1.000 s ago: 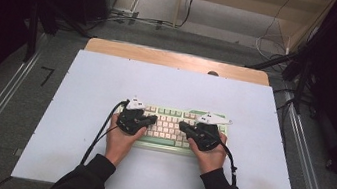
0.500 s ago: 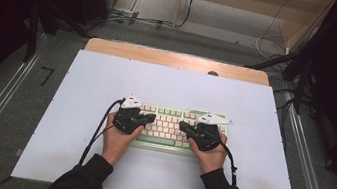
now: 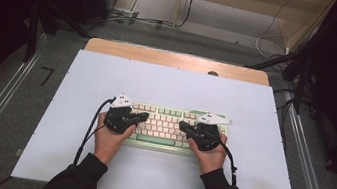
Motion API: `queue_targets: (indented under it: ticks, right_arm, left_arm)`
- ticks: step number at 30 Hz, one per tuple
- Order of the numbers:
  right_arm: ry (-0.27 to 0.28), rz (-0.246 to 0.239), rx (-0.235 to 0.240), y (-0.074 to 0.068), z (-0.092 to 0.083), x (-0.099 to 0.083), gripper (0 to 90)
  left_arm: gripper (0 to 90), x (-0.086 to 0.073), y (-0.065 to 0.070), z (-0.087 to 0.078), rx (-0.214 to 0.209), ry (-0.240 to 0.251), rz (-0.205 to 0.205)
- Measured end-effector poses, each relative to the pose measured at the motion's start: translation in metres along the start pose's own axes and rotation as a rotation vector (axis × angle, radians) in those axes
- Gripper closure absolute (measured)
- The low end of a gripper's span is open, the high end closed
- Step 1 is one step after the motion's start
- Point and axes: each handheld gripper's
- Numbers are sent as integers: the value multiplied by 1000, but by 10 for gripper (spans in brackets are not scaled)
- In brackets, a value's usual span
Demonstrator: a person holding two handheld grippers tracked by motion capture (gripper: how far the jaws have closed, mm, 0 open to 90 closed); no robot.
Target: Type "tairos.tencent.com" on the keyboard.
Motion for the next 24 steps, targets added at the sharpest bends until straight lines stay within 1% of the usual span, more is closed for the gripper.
queue_targets:
  ticks: [12, 19, 20, 21, 22, 24]
  right_arm:
    - [4, 0, 0, 0, 0, 0, 860]
    - [5, -3, 0, -1, 0, 0, 860]
    - [6, -1, 1, -1, 0, 1, 860]
    - [7, -2, 2, -1, -1, 1, 860]
    - [7, -3, 1, -1, -1, 1, 860]
    - [8, -2, 1, 0, -2, 1, 860]
  left_arm:
    - [900, -3, -5, -9, 8, 5, -10]
    - [900, -9, -8, -12, 19, -11, -10]
    - [900, -10, -9, -12, 28, -20, -4]
    - [900, -10, -9, -12, 28, -20, -4]
    - [900, -11, -9, -13, 37, -21, -4]
    - [900, -13, -14, -15, 47, -29, -5]
Point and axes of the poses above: each handheld gripper's, and its own axes: z roughly forward along the jaws, x roughly out of its top, y roughly to its right, and after that the axes turned 4 degrees about -y, right-handed
